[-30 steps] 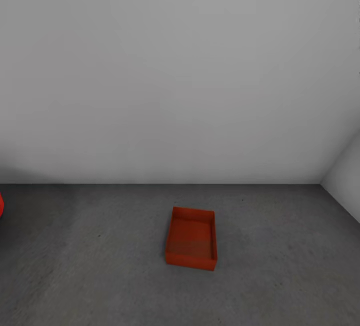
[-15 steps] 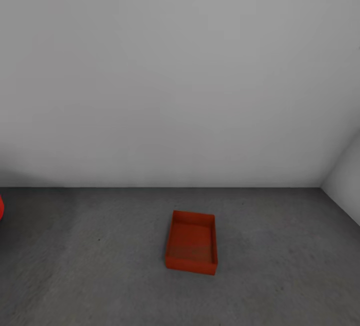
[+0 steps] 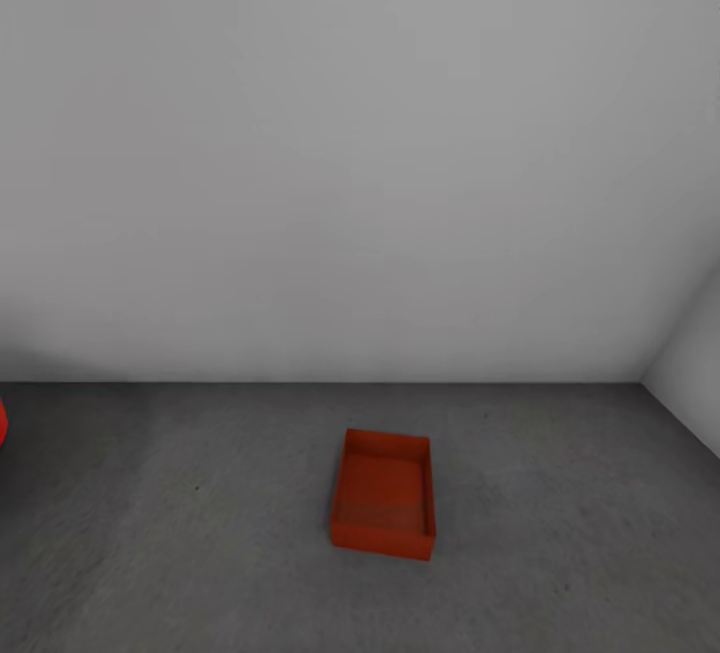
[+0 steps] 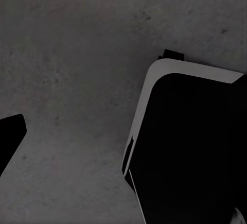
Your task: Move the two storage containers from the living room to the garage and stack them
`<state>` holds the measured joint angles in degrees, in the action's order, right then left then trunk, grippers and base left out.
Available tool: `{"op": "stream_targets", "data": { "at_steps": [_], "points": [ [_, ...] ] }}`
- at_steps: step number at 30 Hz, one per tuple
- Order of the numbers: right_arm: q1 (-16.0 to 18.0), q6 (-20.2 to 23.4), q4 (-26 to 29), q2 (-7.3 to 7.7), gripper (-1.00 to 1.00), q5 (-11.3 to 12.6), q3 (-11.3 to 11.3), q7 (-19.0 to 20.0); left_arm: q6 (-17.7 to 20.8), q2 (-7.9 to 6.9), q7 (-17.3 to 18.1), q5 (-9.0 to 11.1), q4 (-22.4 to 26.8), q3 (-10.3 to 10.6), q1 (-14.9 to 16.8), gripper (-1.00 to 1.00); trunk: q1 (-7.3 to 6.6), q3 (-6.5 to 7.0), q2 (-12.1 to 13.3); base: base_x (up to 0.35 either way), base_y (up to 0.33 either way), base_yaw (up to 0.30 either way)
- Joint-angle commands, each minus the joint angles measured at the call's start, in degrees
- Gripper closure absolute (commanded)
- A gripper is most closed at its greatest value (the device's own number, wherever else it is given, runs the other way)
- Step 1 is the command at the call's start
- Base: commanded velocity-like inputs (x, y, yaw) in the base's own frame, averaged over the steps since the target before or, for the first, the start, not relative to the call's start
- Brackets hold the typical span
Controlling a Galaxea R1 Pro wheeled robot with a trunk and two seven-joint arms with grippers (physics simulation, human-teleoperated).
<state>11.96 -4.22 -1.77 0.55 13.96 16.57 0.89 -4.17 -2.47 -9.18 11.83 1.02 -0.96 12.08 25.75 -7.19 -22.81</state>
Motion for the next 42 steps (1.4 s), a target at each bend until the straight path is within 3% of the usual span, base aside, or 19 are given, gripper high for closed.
{"op": "stream_targets", "data": {
  "at_steps": [1,42],
  "points": [
    [0.08,-0.35,-0.18,-0.02,-1.00,0.58,0.48,0.05,-0.22,0.01,-0.04,0.32,-0.02,-0.04,0.05,-1.00,0.03,-0.02,-0.11,0.000,0.000,0.000],
    [-1.09,-1.54,-0.16,0.12,-1.00,0.39,0.53,-0.56,-0.22,0.01,-0.05,0.33,-0.04,-0.05,0.05,-1.00,0.03,3.75,-0.11,0.000,0.000,0.030]
  ]
}}
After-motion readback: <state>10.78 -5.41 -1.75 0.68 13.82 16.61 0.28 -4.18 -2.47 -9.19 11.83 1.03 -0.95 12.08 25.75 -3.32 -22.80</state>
